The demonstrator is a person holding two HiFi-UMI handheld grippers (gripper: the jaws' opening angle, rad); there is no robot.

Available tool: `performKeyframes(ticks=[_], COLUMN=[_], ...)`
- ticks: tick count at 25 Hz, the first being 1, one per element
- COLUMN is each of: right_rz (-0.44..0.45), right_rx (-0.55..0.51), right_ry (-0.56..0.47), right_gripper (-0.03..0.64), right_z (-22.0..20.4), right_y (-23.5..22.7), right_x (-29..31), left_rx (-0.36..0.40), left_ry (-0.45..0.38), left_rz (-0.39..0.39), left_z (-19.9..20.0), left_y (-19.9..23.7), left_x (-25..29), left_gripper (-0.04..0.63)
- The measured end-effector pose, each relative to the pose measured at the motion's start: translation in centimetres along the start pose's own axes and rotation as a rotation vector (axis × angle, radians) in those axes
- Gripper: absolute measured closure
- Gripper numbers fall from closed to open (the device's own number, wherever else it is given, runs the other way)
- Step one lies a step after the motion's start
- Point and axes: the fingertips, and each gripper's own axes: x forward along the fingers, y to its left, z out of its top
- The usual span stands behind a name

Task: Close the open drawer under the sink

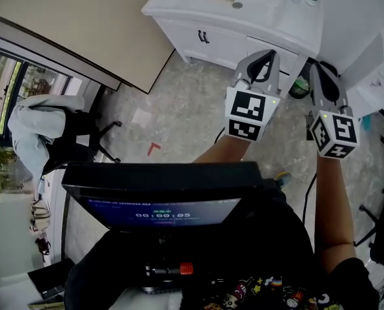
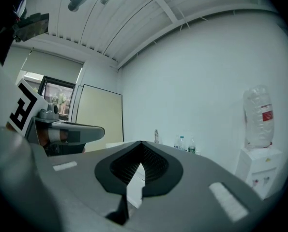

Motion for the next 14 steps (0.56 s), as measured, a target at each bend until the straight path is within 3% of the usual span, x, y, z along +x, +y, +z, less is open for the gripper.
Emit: performKeyframes(ticks=[14], right_rz=[-0.028], right_rx=[-0.028], right_ry=[-0.025], right_gripper=[0.597], right_z=[1.6], right_y=[1.0], right_x=[-1.8], left_rx=[-0.024], left_ry=[-0.009], left_rz=[-0.02], left_z=[0.5], left_y=[-0.4], left_x=[-1.3], left_gripper=[0.592])
